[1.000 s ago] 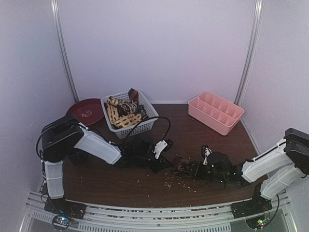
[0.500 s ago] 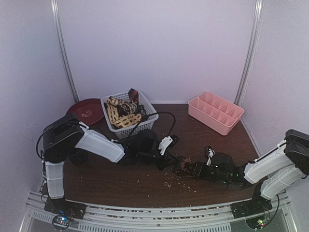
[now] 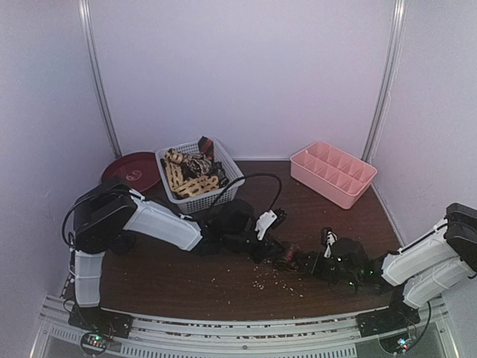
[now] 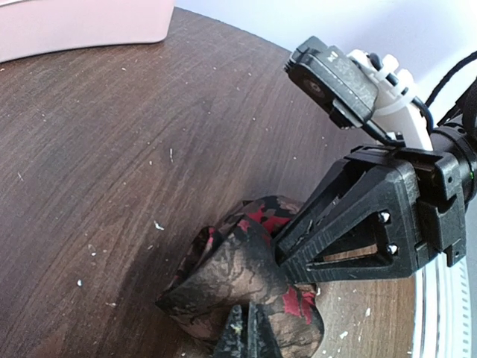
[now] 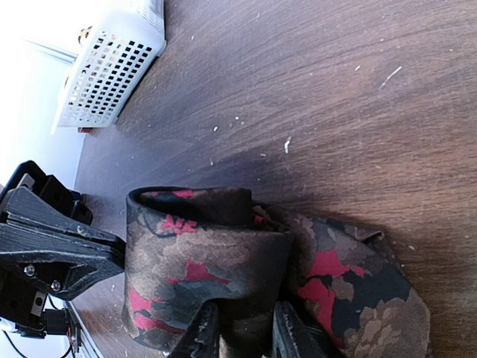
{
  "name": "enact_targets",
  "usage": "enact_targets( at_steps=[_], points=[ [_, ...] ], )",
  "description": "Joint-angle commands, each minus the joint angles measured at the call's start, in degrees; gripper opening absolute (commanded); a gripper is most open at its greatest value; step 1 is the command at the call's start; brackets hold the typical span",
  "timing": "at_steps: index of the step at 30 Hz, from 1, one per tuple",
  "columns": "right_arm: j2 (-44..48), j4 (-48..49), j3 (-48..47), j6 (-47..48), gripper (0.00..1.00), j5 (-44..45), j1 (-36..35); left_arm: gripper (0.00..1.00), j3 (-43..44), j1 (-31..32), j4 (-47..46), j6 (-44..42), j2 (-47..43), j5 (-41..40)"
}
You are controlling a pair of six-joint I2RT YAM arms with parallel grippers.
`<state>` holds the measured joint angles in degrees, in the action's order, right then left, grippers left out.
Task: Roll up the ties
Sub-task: Roll the tie at the center of the board.
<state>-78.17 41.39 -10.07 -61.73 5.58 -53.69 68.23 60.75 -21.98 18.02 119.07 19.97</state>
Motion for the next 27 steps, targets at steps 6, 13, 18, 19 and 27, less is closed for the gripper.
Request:
enact_targets(
  at_steps=[6, 13, 18, 19, 27],
  points=[
    [6.79, -8.51, -1.08, -0.64, 0.35, 1.71, 0.29, 0.01, 2.85, 1.29, 2.43, 0.88, 2.15, -2.91],
    [11.12, -12.30, -3.26, -1.60, 0.41, 3.00, 0.18, 0.02, 3.46, 1.48, 2.70, 0.96, 2.37, -3.71],
    [9.54, -15.57, -7.16, -1.21, 0.50, 3.67, -0.27, 0.02, 3.76, 1.49, 2.91, 0.88, 2.48, -3.84],
    [8.74, -16.22, -7.81, -1.02, 0.51, 3.84, -0.28, 0.02, 3.80, 1.53, 2.97, 0.88, 2.49, -3.87],
    [2.61, -22.56, -11.20, 3.20, 0.47, 5.32, -0.27, 0.02, 3.80, 1.57, 2.99, 1.07, 2.28, -4.00]
  ],
)
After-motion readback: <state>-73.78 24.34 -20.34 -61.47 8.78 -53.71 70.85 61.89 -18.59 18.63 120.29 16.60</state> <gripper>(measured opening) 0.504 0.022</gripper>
